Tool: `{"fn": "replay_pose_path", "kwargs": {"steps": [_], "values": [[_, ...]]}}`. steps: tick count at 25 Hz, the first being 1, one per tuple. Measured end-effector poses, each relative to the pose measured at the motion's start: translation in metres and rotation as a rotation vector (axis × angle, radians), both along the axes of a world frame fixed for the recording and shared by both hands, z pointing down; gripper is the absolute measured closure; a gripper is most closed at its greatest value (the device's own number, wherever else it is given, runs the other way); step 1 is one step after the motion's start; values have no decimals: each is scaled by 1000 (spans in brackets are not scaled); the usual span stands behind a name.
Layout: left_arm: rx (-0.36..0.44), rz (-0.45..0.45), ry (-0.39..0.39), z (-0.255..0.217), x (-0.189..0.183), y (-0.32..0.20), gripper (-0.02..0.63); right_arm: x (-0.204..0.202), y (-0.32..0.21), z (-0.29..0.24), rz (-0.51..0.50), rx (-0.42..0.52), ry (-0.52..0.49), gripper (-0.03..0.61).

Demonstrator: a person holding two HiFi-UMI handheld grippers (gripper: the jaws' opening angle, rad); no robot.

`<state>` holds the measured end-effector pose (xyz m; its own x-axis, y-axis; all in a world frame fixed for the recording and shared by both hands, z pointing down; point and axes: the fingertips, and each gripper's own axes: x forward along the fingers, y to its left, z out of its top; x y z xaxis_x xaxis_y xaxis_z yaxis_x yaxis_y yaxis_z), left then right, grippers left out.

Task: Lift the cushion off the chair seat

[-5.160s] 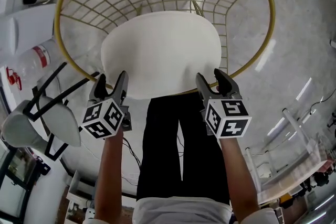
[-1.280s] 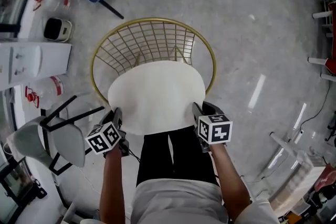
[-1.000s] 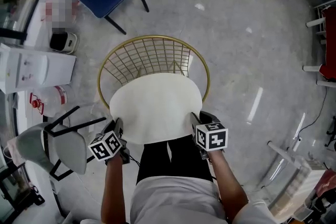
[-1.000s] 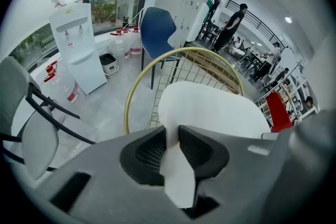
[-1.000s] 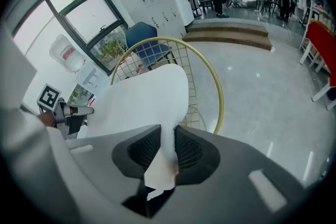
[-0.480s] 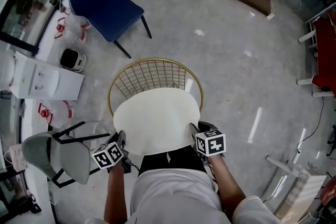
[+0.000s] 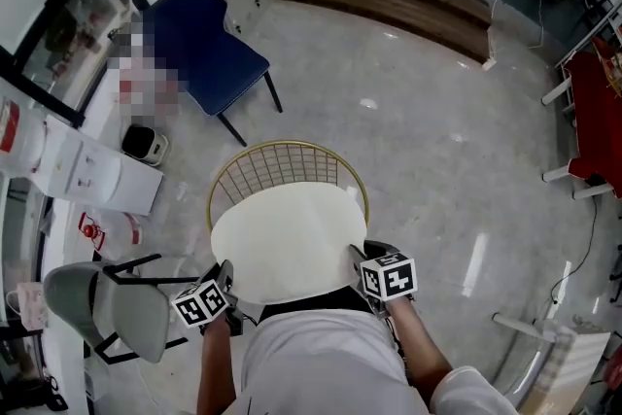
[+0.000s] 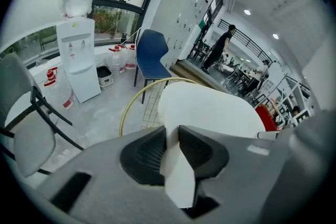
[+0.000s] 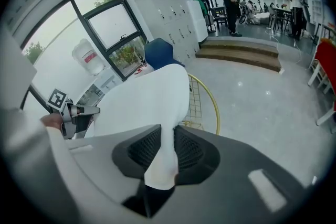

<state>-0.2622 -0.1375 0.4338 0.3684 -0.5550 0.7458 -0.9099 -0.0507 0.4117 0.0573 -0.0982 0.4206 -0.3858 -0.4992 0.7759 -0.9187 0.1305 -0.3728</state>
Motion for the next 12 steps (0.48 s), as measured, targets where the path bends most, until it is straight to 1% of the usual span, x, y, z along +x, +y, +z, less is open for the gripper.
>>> {"fn": "replay_pose_path", "kwargs": {"steps": [8,12], "values": [[74,21,21,-26,6,-3,534,6,9,-24,14,53,-15,499],[94,26,29,-34,9,-5,535,7,10,-28,17,65,-23,499]]}}
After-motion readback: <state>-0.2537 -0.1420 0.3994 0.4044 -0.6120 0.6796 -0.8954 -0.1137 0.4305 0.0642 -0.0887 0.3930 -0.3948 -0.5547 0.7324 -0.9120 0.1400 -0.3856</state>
